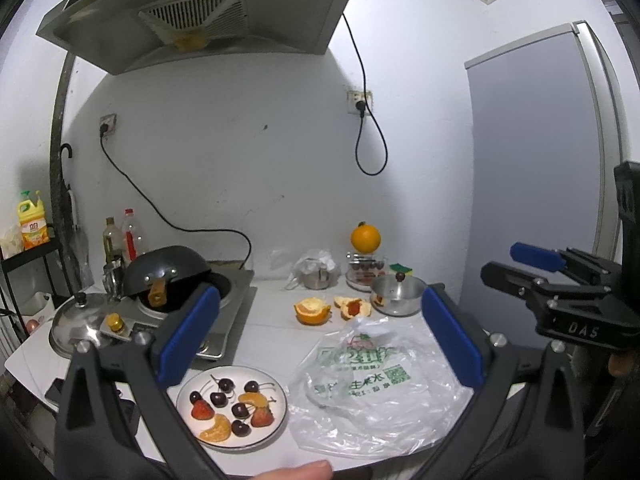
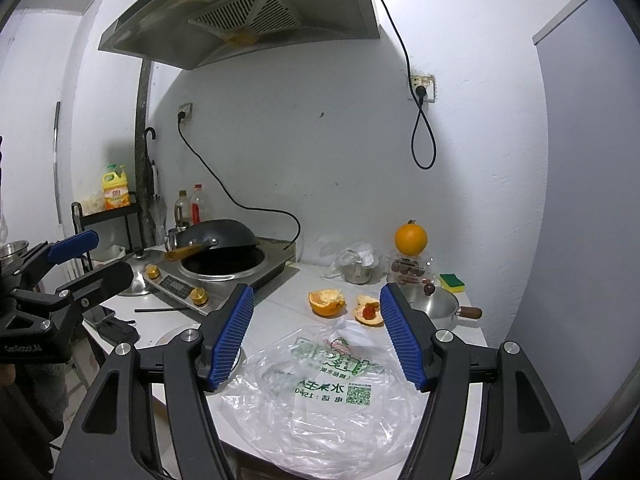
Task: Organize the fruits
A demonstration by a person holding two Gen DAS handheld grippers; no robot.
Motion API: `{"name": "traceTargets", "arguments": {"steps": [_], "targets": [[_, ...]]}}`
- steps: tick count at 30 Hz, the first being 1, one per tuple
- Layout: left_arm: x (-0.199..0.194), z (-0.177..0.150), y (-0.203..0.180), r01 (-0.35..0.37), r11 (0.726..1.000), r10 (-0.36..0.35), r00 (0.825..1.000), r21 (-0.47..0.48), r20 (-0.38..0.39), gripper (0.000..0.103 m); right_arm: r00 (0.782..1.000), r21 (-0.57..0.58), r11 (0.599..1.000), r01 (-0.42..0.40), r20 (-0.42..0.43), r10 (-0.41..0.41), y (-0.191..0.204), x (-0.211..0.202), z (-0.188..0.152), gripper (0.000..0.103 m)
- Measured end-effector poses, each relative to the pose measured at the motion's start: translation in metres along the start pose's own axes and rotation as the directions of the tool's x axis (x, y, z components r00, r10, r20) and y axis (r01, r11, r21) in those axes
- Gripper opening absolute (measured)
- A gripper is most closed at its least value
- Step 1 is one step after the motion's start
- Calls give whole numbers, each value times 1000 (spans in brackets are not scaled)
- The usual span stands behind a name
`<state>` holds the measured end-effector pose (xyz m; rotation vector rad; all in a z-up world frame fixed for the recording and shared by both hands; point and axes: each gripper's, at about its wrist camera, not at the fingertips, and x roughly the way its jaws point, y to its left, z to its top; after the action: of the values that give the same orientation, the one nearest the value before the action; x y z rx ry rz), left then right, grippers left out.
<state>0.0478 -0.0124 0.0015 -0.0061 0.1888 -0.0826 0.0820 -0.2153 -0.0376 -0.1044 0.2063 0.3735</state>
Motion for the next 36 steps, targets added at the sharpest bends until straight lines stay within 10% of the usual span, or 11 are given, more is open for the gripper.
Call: {"name": "traceTargets", "arguments": {"steps": [36], "targets": [[0,-6,6,-10,1000,10,1000,-21,-16,102,1000,-13,1000,-15,-23,14,7,3,-3,69]]}}
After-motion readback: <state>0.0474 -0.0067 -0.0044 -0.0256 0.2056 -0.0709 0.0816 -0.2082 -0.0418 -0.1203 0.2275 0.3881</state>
